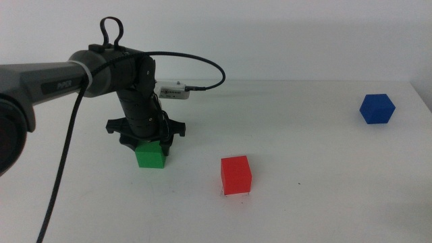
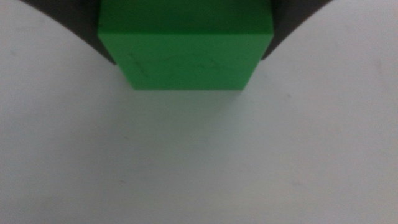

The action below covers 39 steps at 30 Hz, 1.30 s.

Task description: Stack red cubes first, then green, then blue cubes in a specific spot.

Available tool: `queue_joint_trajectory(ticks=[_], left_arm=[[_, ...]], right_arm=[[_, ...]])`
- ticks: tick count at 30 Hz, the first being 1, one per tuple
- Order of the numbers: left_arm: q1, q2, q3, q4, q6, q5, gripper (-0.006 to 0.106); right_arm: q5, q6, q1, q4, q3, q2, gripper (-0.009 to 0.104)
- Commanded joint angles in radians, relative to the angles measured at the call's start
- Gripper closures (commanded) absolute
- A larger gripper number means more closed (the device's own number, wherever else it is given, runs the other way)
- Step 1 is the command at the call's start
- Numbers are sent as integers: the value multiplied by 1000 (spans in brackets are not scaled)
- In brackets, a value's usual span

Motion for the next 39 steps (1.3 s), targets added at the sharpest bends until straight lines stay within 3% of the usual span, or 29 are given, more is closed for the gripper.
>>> queue_joint_trajectory(ticks=[1,2,4,8,16,23,35,39], left_arm=[[1,-23,7,-45,-23,11,55],[-21,-67,16,-60,-79,25,73],[-80,-127,18,-18,-182,46,87],[-274,-214,-27,152,-469,144,102],[-458,-168,-115,161,-662,153,94],[-458,-99,-113,179,-669,95,88],[-458,-43,-113,159,-669,62,87],[-458,-43,-113,158,-665,57,81]], right_arm=[[-12,-7,-6,-10,4,-5,2],[-12,-7,-6,-10,4,-5,2],[-12,-7,-6,-10,4,-5,2],[-12,-7,-6,-10,4,-5,2],[-12,-7,-6,-10,4,-5,2],[-12,-7,-6,-10,4,-5,2],[-12,-7,-6,-10,4,-5,2],[-12,-7,-6,-10,4,-5,2]])
